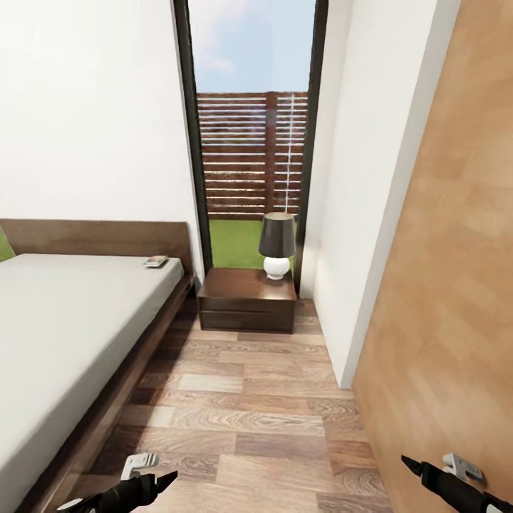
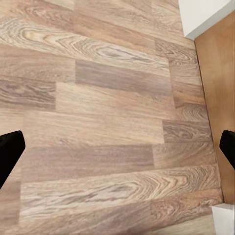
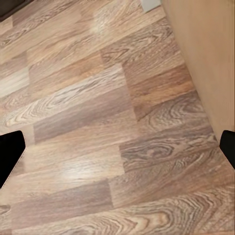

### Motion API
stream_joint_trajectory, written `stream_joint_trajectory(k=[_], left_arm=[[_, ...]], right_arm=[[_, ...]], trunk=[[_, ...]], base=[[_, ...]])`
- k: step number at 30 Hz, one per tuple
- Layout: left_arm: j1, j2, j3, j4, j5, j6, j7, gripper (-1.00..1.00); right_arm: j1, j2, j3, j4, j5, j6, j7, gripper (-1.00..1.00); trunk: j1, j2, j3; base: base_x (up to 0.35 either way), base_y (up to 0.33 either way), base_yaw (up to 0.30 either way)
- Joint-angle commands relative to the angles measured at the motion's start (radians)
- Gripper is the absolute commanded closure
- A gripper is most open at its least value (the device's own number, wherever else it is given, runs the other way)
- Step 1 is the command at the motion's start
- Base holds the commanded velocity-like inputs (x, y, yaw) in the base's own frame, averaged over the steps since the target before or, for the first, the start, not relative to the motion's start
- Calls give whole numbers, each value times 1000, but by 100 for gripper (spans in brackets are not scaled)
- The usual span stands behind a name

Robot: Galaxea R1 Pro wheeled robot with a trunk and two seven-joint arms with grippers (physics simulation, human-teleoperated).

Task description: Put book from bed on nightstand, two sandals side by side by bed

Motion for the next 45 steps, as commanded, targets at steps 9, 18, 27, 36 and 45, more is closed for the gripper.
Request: stream_joint_trajectory(k=[9, 18, 27, 36, 45], left_arm=[[-1, 0, -1, 1, 4, -3, -3, -100], [-1, 0, -1, 1, 4, -3, -3, -100], [-1, 0, -1, 1, 4, -3, -3, -100], [-1, 0, -1, 1, 4, -3, -3, -100], [-1, 0, -1, 1, 4, -3, -3, -100]], right_arm=[[-3, -19, -14, 4, -10, -5, 5, -100], [-3, -19, -14, 4, -10, -5, 5, -100], [-3, -19, -14, 4, -10, -5, 5, -100], [-3, -19, -14, 4, -10, -5, 5, -100], [-3, -19, -14, 4, -6, -5, 6, -100]], trunk=[[0, 0, -1], [0, 0, -1], [0, 0, -1], [0, 0, -1], [0, 0, -1]], base=[[52, -30, 0], [282, -1, 0], [314, 0, 0], [315, 0, 0], [314, 0, 0]])
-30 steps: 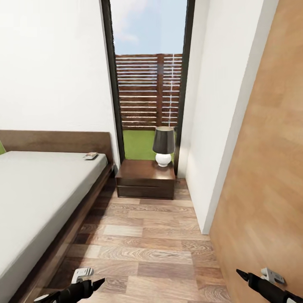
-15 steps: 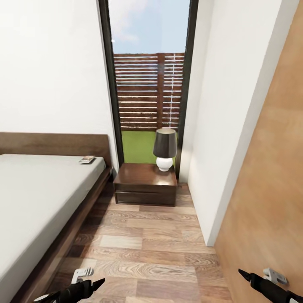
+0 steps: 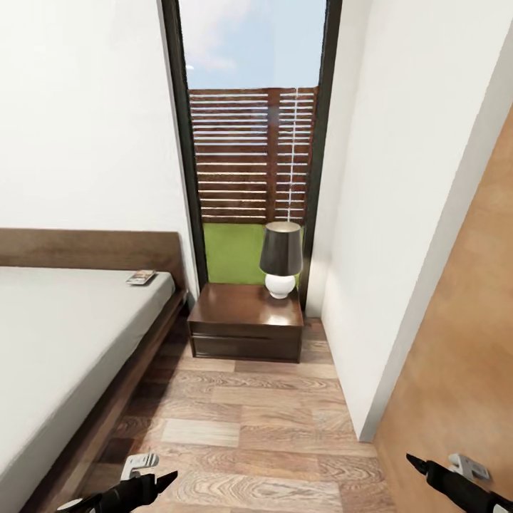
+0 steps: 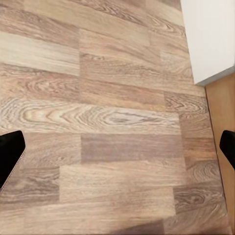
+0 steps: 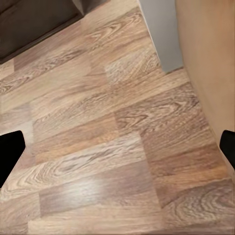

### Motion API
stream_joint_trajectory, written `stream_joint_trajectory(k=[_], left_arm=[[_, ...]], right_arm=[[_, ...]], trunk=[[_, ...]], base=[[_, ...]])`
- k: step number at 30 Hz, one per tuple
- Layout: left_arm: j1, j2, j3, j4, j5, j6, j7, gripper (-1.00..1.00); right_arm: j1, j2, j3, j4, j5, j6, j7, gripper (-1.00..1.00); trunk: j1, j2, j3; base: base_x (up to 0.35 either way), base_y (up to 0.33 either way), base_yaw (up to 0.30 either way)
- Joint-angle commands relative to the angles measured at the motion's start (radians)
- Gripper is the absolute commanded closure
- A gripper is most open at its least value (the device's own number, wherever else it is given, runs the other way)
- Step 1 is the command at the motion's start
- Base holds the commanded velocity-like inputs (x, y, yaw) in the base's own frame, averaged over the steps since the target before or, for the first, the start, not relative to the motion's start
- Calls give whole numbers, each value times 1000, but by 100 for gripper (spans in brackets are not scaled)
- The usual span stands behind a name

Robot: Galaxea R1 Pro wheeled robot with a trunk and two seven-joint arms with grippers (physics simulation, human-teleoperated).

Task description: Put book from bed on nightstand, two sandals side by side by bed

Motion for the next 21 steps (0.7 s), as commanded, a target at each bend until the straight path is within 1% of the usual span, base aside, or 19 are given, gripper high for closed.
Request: stream_joint_trajectory(k=[1, 3, 5, 7, 8, 9, 10, 11, 12, 13, 14, 15, 17, 18, 21], left_arm=[[-1, 0, -1, 2, 4, -3, -3, -100], [-1, 0, -1, 2, 4, -3, -3, -100], [-1, 0, -1, 2, 4, -3, -3, -100], [0, 0, -1, 2, 4, -3, -3, -100], [-1, 0, -1, 2, 4, -3, -3, -100], [-1, 0, -1, 2, 4, -3, -3, -100], [-1, -1, -1, 2, 4, -3, -3, -100], [-1, -1, -1, 2, 4, -3, -3, -100], [-1, -1, -2, 2, 4, -3, -3, -100], [-1, -1, -2, 2, 4, -3, -3, -100], [-1, -1, -2, 2, 4, -3, -3, -100], [-1, -1, -2, 2, 4, -3, -3, -100], [-1, -1, -2, 2, 4, -3, -3, -100], [-1, -1, -2, 2, 4, -3, -3, -100], [-1, -1, -3, 2, 4, -2, -3, -100]], right_arm=[[-2, 0, -1, 4, 2, -6, 8, -100], [-2, 0, 0, 4, 10, -6, 12, -100], [-2, 0, 2, 4, 27, -6, 15, -100], [-2, 1, 4, 4, 53, -6, 18, -100], [-2, 7, 5, 4, 75, -5, 19, -100], [-2, 14, 5, 4, 86, -5, 21, -100], [-2, 31, 5, 4, 109, -5, 25, -100], [-2, 40, 6, 3, 120, -4, 29, -100], [-2, 57, 6, 3, 140, -4, 44, -100], [-2, 63, 7, 3, 149, -4, 55, -100], [-2, 73, 8, 3, 166, -4, 84, -100], [-2, 76, 8, 3, 173, -4, 100, -100], [-2, 84, 9, 3, 197, -4, 169, -100], [-2, 85, 10, 3, 201, -3, 186, -100], [-2, 88, 10, 2, 213, -2, 266, -100]], trunk=[[1, 0, -1], [1, 0, -1], [1, 0, -1], [1, 0, -1], [1, 0, -1], [1, 0, -1], [1, 0, -1], [1, 0, -1], [1, 0, -1], [1, 0, -1], [1, 0, -1], [1, 0, -1], [1, 0, -1], [1, 0, -1], [1, 0, -1]], base=[[291, 0, 0], [220, 0, 0], [116, 0, 0], [59, 0, 0], [34, 0, 0], [27, 0, 0], [17, 0, 0], [14, 0, 0], [9, 0, 0], [7, 0, 0], [5, 0, 0], [4, 0, 0], [2, 0, 0], [1, 0, 0], [0, 0, 0]])
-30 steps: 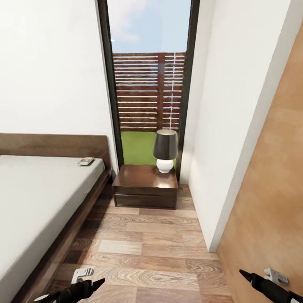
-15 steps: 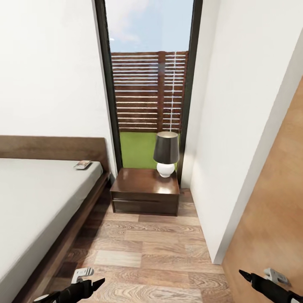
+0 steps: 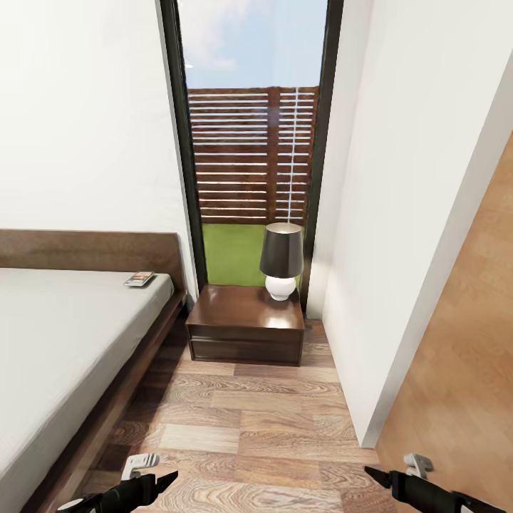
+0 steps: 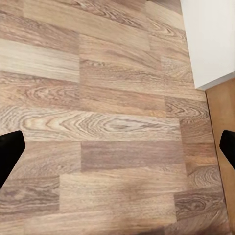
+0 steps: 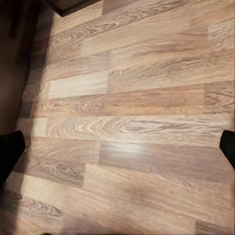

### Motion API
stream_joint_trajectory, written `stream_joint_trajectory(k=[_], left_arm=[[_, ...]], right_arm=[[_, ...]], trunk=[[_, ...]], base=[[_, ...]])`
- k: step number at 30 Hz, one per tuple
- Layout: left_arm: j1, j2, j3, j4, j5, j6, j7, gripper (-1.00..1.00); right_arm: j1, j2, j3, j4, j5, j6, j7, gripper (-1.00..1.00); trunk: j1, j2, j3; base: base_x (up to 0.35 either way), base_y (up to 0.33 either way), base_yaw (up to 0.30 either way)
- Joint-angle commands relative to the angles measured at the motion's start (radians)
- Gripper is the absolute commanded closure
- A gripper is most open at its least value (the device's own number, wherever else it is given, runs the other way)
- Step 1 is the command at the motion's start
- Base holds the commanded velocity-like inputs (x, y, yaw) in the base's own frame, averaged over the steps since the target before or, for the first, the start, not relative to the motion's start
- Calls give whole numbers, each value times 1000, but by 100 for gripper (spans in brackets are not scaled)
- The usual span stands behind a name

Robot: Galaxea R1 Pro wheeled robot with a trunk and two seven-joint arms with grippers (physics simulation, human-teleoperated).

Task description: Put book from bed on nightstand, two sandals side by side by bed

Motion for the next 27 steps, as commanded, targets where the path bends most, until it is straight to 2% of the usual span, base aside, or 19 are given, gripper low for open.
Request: stream_joint_trajectory(k=[1, 3, 10, 18, 23, 25, 27], left_arm=[[-1, 0, -1, 2, 4, -3, -3, -100], [0, 0, -1, 2, 4, -3, -3, -100], [-1, 0, -1, 2, 4, -3, -3, -100], [-1, -6, -1, 2, 6, -3, -3, -100], [-1, -7, 0, 2, 6, -3, -3, -100], [-1, -11, 0, 2, 6, -3, -3, -100], [-1, -13, 0, 2, 6, -3, -3, -100]], right_arm=[[-2, 0, 0, 4, -1, -6, 14, -100], [-2, 1, 1, 4, 2, -4, 44, -100], [-2, 7, 1, 3, 3, 6, 58, -100], [-4, 39, -1, -1, 4, 15, 87, -100], [-8, 41, -2, -6, 3, 90, 91, -100], [-9, 41, -4, -106, 2, 169, 89, -100], [-9, 42, -4, -164, 1, 204, 88, -100]], trunk=[[0, -1, -1], [0, -1, -1], [0, -1, -1], [0, -1, -1], [0, -1, -1], [0, -1, -1], [0, -1, -1]], base=[[0, 0, 0], [0, 0, 0], [0, 0, 0], [64, 0, 0], [97, 0, 0], [122, 0, 0], [150, 0, 0]])
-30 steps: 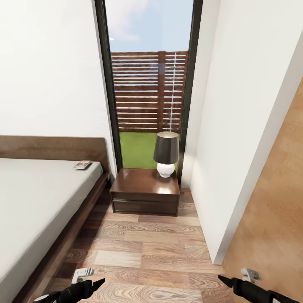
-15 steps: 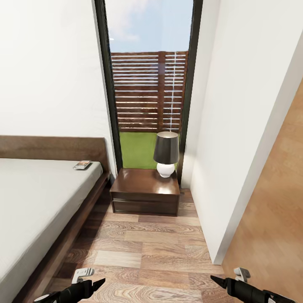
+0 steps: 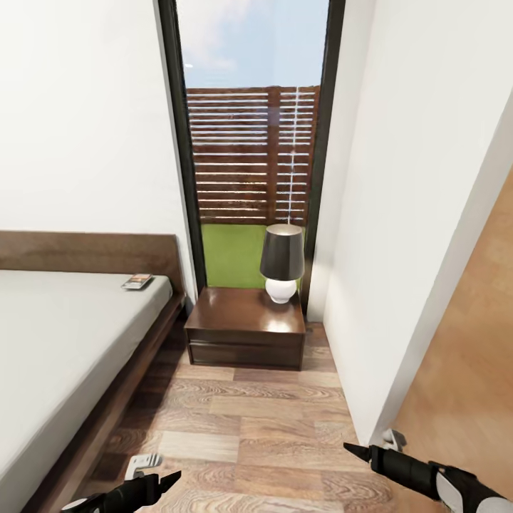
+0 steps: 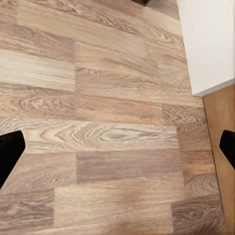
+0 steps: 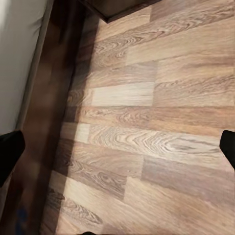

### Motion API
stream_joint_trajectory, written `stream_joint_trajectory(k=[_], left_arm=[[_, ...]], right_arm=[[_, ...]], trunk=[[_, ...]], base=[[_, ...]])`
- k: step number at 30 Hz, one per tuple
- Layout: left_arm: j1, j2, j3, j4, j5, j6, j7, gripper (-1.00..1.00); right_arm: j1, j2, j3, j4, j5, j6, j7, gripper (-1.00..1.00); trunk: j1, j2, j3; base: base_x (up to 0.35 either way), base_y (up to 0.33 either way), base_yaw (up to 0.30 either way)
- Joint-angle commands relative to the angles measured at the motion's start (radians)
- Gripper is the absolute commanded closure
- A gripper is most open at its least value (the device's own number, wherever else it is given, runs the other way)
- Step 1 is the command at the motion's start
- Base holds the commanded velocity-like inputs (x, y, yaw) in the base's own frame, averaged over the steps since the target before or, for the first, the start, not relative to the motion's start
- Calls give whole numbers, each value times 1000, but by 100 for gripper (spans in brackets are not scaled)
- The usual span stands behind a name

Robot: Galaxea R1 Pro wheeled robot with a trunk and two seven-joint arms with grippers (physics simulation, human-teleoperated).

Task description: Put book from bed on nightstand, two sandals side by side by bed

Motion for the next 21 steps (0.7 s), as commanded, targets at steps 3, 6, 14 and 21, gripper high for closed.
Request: stream_joint_trajectory(k=[3, 6, 14, 21], left_arm=[[-1, -1, -1, 1, 4, -3, -3, -100], [-1, -2, -1, 1, 4, -4, -3, -100], [0, -2, -2, 2, 4, -4, -3, -100], [-1, -4, -2, 2, 4, -4, -3, -100]], right_arm=[[0, 0, 2, -76, -5, 82, 2, -100], [0, 1, 2, -92, -5, 103, 1, -100], [1, 2, 2, -98, -5, 120, 0, -100], [1, 3, 2, -98, -5, 122, 1, -100]], trunk=[[0, 0, -1], [0, 0, -1], [0, 0, -1], [0, 0, -1]], base=[[211, 0, 0], [188, 0, 0], [30, 0, 0], [2, 0, 0]])
